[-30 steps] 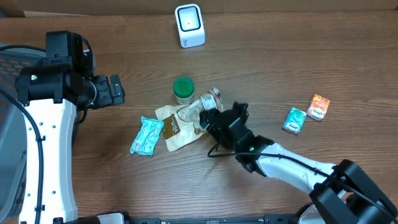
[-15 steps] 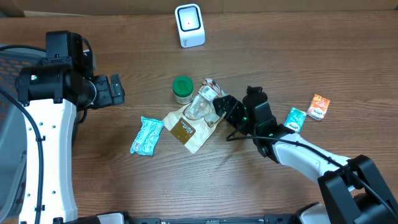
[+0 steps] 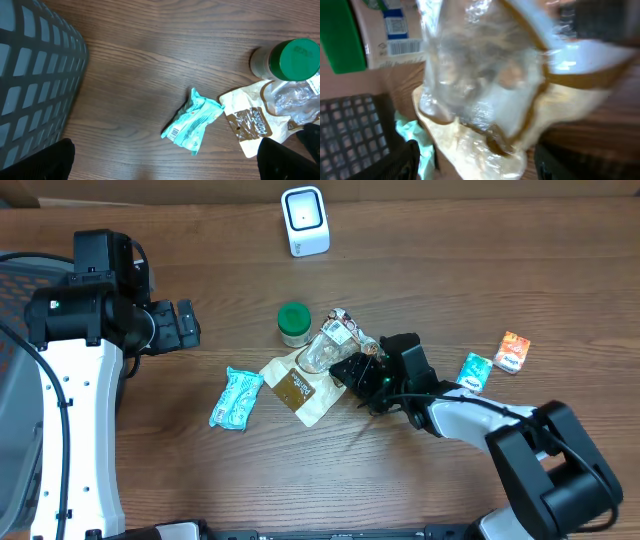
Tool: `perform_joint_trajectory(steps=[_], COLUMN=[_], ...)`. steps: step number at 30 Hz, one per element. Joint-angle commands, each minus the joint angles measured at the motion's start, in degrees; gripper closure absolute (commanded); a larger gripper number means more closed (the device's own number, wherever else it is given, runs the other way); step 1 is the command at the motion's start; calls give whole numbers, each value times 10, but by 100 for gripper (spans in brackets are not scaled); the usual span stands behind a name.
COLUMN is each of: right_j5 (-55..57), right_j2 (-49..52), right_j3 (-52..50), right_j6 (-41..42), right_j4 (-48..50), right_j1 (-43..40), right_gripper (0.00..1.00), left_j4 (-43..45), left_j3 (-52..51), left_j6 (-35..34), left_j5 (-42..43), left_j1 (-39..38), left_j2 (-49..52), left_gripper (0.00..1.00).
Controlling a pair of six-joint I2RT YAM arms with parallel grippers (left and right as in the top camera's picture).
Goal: Scan the item barcode
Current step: 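Lift the snack bag and turn it upright with the right gripper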
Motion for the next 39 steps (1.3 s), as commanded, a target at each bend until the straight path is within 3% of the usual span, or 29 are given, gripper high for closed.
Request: perform_joint_trajectory(steps=[1, 8, 14, 22, 24, 27, 33, 39], right_j5=[-15, 26, 64, 43, 17, -23, 22, 49], right_j2=[57, 107, 139, 143, 143, 143, 145, 181], right_j3=[0, 0, 2, 2, 10, 53, 156, 164], right_j6=[-11, 5, 52, 47, 34, -3, -35, -12], right_j4=[47, 187, 276, 373, 396, 368, 120, 162], right_j1=[18, 28, 28, 28, 28, 28, 30, 49], right_gripper=[26, 25, 31, 46, 55, 57, 50, 47], left_j4=[1, 1, 1, 1, 1, 1, 1, 1], left_j3=[5, 5, 5, 5, 5, 5, 5, 5], left_j6=[4, 4, 4, 4, 4, 4, 4, 4], left_j5=[5, 5, 5, 5, 5, 5, 5, 5], left_j1=[3, 3, 3, 3, 3, 3, 3, 3], left_j2=[2, 2, 2, 2, 2, 2, 2, 2], left_gripper=[0, 0, 0, 0, 0, 0, 0, 1])
